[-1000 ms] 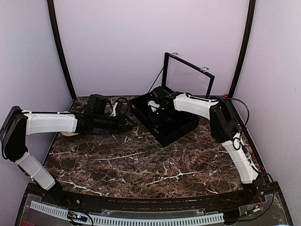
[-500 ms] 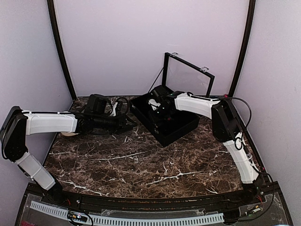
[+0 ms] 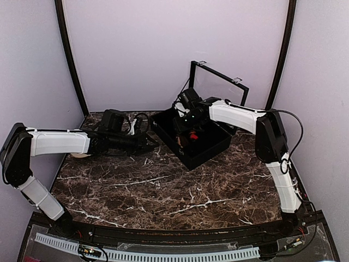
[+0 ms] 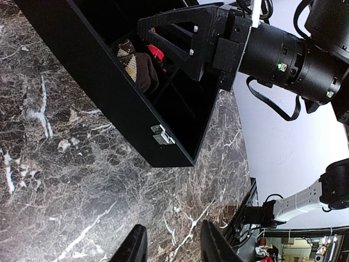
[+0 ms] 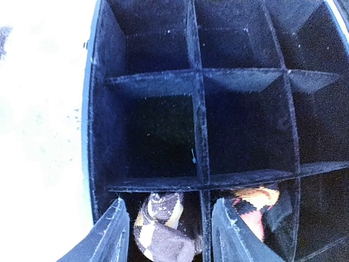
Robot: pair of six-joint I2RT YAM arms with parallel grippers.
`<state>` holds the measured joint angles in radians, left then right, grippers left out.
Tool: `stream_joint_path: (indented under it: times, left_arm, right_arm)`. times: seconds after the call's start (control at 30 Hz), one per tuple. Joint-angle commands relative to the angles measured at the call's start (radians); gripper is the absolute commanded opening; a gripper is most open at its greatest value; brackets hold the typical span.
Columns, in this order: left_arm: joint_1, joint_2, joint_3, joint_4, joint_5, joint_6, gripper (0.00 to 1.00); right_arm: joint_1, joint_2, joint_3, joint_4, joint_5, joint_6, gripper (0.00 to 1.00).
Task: Roll the socks
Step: Place the sock in the storage box, then adjust the sock in the storage box.
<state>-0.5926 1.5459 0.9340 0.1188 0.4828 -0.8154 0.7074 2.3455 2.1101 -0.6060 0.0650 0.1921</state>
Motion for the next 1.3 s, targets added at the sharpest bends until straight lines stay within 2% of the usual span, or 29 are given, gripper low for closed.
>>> stream_joint_path:
  times: [0.0, 0.13, 0.33, 0.47, 0.7, 0.97, 1.27]
  left_arm:
    - [0.004, -0.002, 0.026, 0.014, 0.011, 0.018, 0.36]
    - [0.004, -0.007, 0.025, 0.009, 0.002, 0.026, 0.37]
    - [0.004, -0.013, 0.003, 0.025, -0.001, 0.018, 0.37]
    - [0.004, -0.015, -0.003, 0.026, 0.002, 0.018, 0.37]
    - [0.004, -0.010, 0.005, 0.012, 0.007, 0.037, 0.37]
    - [0.014, 0.000, 0.024, 0.007, 0.026, 0.049, 0.36]
    - [0.030, 0.007, 0.020, 0.015, 0.043, 0.052, 0.37]
  right_arm:
    - [-0.003, -0.057, -0.037, 0.035, 0.015, 0.000, 0.50]
    - [-0.003, -0.109, -0.103, 0.071, 0.022, 0.009, 0.49]
    - [0.001, -0.108, -0.133, 0.052, -0.002, 0.020, 0.17]
    - [0.007, -0.088, -0.139, 0.041, -0.008, 0.040, 0.07]
    - [0.013, -0.030, -0.101, 0.013, -0.012, 0.064, 0.04]
    - [0.012, 0.090, 0.038, -0.088, -0.019, 0.080, 0.03]
    - [0.002, 0.121, 0.028, -0.095, -0.013, 0.106, 0.03]
